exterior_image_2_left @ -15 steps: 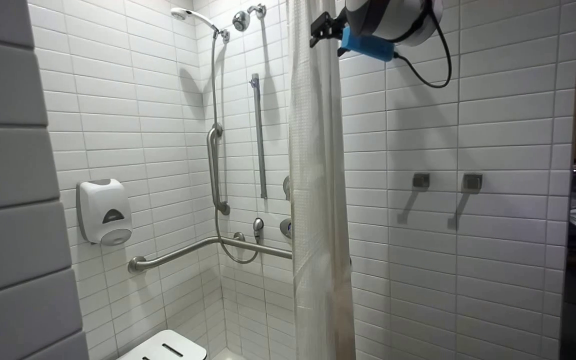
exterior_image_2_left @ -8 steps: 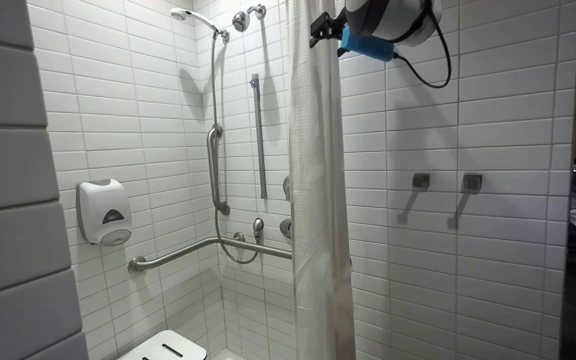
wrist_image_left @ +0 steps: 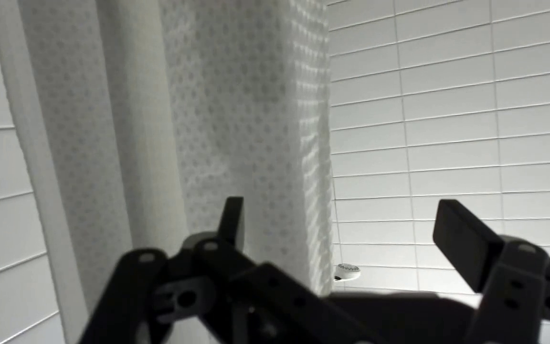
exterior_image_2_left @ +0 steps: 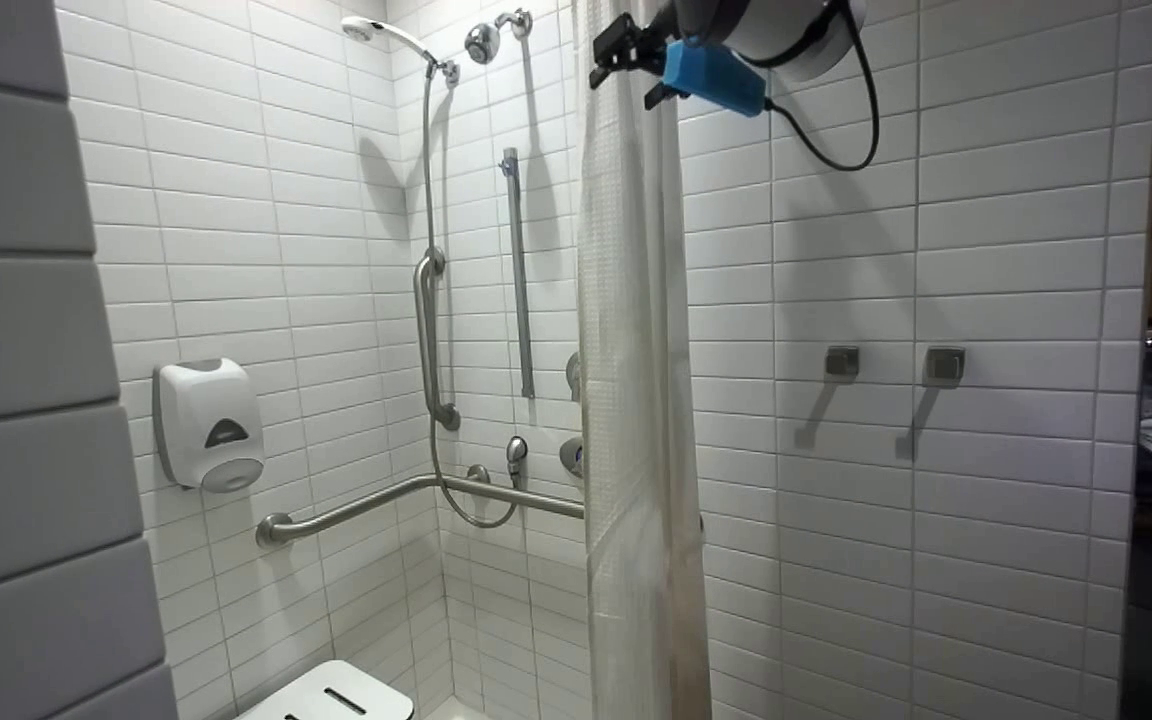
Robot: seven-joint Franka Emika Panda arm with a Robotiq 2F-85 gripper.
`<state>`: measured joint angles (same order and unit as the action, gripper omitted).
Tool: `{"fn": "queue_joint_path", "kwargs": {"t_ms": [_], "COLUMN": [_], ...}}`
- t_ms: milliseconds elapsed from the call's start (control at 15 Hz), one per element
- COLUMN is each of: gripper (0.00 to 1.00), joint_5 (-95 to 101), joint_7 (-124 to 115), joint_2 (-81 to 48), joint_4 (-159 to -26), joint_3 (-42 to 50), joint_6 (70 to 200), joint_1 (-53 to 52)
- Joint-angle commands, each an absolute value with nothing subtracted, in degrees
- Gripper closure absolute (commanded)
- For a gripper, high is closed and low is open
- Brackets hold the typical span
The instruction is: Draw the curtain to the left.
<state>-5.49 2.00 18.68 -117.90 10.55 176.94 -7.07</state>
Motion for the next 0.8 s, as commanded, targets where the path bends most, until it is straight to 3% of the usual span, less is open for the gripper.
{"fn": "queue_joint_path", "kwargs": {"t_ms": [0,733], "gripper": [0.00,0.00], "joint_5": [-6.5,-5.5], "joint_7": [5.2,3.7], "joint_2": [18.0,18.5], "joint_4": [-114.8,-116.2], "joint_3": [13.1,12.5], "joint_6": [174.2,175.2], "joint_1": [-11.1,-10.2]}}
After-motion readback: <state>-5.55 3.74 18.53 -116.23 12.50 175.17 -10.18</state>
